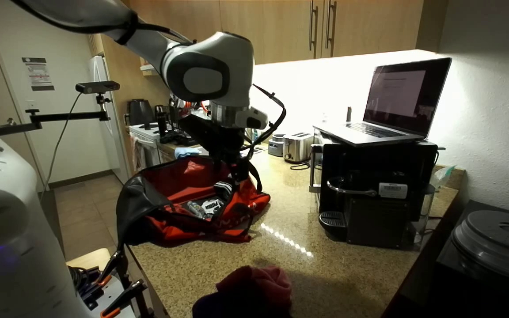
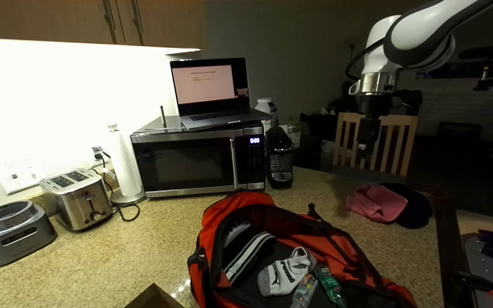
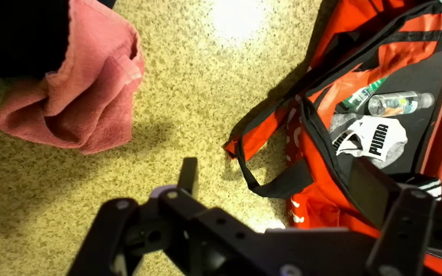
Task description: Remove the sock from the bag
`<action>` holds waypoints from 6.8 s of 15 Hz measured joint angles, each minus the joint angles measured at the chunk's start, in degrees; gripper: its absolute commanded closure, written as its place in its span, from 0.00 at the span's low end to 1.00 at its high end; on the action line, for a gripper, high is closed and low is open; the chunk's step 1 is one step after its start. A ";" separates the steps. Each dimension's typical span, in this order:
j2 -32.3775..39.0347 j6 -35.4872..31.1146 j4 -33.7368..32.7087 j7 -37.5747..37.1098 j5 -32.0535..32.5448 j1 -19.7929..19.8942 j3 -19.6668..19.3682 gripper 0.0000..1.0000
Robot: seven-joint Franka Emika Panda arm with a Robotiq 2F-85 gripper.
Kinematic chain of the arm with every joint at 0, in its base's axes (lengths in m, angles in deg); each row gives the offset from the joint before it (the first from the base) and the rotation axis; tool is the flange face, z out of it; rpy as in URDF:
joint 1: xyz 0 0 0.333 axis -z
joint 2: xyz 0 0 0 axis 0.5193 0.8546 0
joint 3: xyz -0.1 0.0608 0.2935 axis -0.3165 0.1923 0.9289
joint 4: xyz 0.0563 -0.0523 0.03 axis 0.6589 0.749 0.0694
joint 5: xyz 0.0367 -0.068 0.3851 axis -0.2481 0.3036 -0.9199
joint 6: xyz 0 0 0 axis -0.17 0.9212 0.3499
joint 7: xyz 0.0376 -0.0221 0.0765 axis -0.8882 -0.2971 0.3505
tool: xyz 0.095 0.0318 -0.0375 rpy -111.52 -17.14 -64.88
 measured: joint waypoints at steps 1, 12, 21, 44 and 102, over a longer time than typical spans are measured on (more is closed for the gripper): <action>1.54 -0.01 -0.93 -0.03 0.00 -0.02 0.74 0.00; 18.57 -0.04 -13.59 -6.05 0.65 -0.26 8.46 0.00; 26.01 -0.94 -19.43 -22.26 7.93 -2.16 10.80 0.00; 27.12 4.68 -20.20 -31.78 10.02 -7.60 15.28 0.00; 49.10 -3.59 -30.00 -27.49 -2.34 -9.09 18.70 0.00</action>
